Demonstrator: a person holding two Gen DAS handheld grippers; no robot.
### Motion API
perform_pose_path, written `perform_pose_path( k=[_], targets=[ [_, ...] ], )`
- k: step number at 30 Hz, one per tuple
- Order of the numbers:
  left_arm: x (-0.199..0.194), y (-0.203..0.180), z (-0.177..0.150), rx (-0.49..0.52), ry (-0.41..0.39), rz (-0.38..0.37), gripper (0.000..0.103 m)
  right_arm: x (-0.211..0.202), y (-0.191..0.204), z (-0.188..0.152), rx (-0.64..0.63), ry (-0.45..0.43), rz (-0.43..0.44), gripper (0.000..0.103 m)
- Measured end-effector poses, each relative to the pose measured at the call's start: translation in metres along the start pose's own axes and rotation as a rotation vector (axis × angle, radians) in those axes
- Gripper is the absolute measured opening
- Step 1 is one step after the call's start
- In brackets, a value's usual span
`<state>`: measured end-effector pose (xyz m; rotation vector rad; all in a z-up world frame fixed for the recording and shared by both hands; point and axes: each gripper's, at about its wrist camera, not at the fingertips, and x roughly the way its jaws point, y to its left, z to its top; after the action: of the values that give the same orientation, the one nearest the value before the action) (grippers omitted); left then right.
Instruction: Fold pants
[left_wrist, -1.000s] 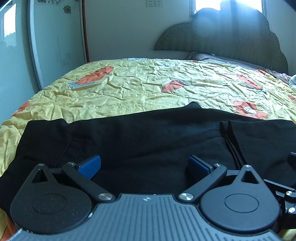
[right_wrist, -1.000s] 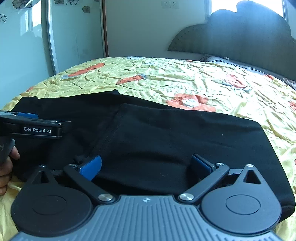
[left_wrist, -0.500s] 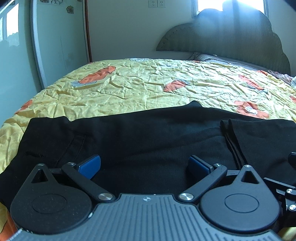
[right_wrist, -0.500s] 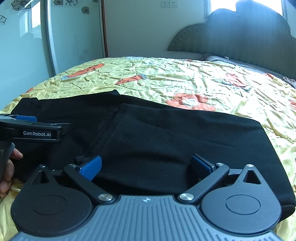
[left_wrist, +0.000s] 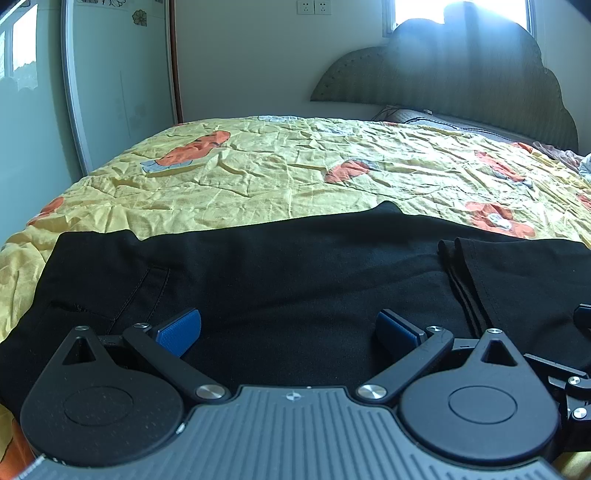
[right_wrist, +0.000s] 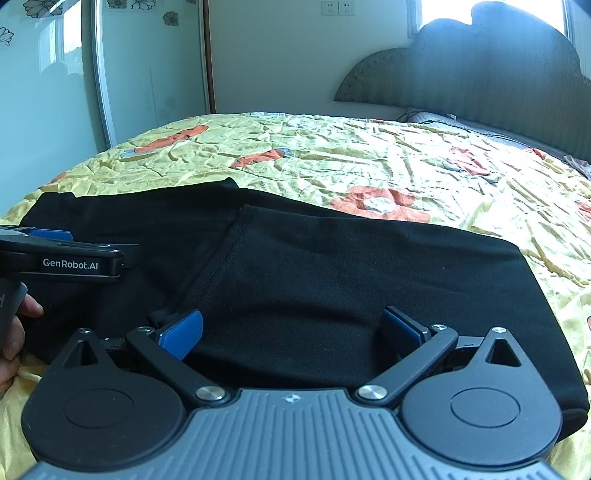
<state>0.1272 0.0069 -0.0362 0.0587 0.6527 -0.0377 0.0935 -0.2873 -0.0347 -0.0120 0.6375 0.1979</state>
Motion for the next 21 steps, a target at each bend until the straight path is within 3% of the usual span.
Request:
perform_pose_path(
  k=[6, 10, 14, 21],
  targets=[
    [-0.009, 0.000, 0.000, 0.034, 0.000, 0.011, 0.102, -0.006, 0.010, 0.003, -0.016, -0.010, -0.045, 0.103],
    [-0.026, 0.014, 0.002, 0.033, 0.026, 0.009, 0.098, -0.018, 0.031, 0.012, -0.104, -0.072, -0.024, 0.103],
    [-0.046, 0.052, 0.010, -0.060, 0.080, -0.016, 0.097, -0.029, 0.071, 0.020, -0.257, -0.133, 0.036, 0.103],
    [-0.082, 0.140, 0.023, -0.274, 0.078, 0.072, 0.095, -0.040, 0.158, 0.020, -0.551, -0.263, 0.170, 0.103]
  ],
)
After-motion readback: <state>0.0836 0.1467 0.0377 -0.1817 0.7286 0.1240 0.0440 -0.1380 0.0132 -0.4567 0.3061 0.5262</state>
